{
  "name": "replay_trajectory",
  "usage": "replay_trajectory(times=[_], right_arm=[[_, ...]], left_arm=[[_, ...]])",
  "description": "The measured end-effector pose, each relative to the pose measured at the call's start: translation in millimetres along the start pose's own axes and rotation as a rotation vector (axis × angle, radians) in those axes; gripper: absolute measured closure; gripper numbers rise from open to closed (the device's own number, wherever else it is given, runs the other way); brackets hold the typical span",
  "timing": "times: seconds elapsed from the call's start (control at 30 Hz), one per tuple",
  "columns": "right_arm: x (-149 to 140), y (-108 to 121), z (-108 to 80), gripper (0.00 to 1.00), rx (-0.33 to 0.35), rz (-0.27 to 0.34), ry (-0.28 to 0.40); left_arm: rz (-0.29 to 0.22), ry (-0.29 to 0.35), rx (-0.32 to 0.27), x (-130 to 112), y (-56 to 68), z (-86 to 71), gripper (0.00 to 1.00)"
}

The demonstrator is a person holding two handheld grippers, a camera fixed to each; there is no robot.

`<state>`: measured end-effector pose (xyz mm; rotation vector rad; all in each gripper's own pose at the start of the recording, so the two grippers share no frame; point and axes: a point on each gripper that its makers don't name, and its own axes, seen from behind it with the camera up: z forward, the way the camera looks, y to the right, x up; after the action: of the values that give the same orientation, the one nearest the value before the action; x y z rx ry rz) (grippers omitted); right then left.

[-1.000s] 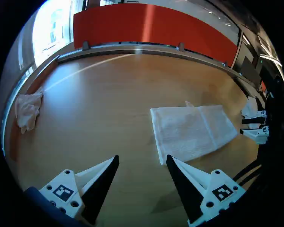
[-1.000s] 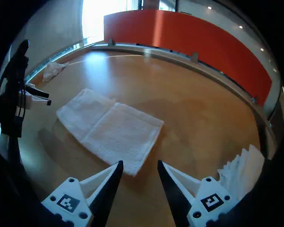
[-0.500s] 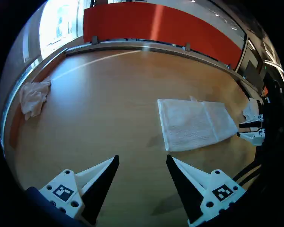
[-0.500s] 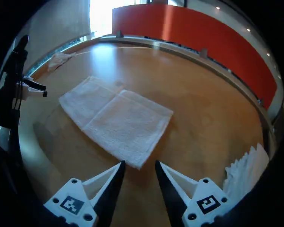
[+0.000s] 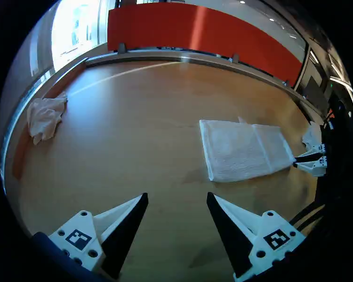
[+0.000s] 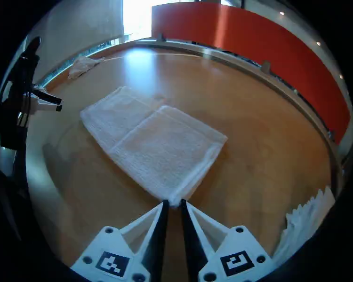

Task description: Fold towel

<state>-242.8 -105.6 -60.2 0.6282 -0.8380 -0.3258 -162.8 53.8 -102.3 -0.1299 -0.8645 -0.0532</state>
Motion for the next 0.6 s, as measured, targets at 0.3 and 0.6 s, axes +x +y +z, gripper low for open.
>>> replay_trajectory(times=[0.3, 0.6], right_arm=[[7, 0, -3.3, 0.96, -0.009, -0.007, 0.005], [43, -5, -17.4, 0.96, -0.014, -0.025, 0.060]], left_arm=[[-0.002, 0.000, 0.000, 0, -1.1, -2.8, 0.08], [-0.024, 0.013, 0.002, 1, -5.7, -11.9, 0.08]])
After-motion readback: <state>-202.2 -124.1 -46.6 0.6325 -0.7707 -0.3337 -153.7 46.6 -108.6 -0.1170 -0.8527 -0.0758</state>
